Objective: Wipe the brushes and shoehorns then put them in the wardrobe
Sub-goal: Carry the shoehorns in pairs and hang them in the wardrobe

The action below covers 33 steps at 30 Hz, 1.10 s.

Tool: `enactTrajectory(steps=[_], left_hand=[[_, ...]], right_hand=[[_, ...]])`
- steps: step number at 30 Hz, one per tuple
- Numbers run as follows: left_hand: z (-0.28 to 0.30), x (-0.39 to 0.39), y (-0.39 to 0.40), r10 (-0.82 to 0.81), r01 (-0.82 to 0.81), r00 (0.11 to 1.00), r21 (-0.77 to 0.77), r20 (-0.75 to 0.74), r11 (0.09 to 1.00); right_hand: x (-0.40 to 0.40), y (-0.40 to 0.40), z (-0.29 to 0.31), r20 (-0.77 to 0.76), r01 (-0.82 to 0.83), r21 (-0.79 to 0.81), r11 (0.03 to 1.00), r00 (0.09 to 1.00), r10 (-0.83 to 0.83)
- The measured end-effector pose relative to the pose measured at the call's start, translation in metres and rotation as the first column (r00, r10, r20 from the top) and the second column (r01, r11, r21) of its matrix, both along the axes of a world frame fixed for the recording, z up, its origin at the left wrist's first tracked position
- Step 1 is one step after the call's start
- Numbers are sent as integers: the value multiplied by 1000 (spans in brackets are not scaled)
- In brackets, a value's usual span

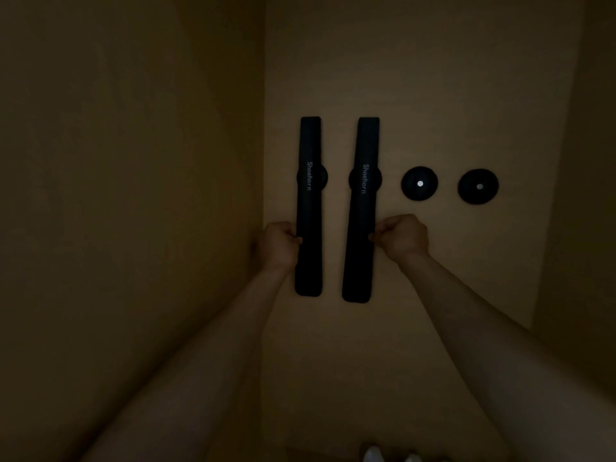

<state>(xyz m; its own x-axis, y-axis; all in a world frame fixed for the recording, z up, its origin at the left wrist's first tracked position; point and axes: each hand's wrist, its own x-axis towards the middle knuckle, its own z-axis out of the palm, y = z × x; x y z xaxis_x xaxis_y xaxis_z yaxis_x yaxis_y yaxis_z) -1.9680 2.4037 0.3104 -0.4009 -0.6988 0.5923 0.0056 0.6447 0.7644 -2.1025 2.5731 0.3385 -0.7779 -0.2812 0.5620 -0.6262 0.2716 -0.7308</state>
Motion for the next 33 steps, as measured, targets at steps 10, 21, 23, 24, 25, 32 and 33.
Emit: enactTrajectory(steps=[10, 21, 23, 24, 25, 32, 33], left_hand=[[0, -1, -2, 20, -20, 1000, -17, -8, 1000], [0, 0, 0, 21, -21, 1000, 6, 4, 1000], [0, 2, 0, 14, -14, 1000, 17, 5, 1000], [1, 2, 0, 9, -9, 1000, 22, 3, 1000], [1, 3, 1, 9, -9, 1000, 23, 3, 1000], [6, 10, 7, 75, -74, 996, -32, 38, 997], [8, 11, 9, 97, -94, 995, -64, 39, 994]], right_hand=[[-3, -1, 1, 1, 6, -3, 1000, 1000, -6], [-1, 1, 2, 28, -7, -5, 1000, 1000, 7], [0, 2, 3, 27, -14, -7, 1000, 1000, 14], [0, 2, 3, 27, -16, -11, 1000, 1000, 16], [1, 3, 2, 27, -17, -16, 1000, 999, 17], [-2, 5, 3, 23, -38, -7, 999, 999, 38], [-2, 5, 3, 22, -39, -4, 999, 999, 39]])
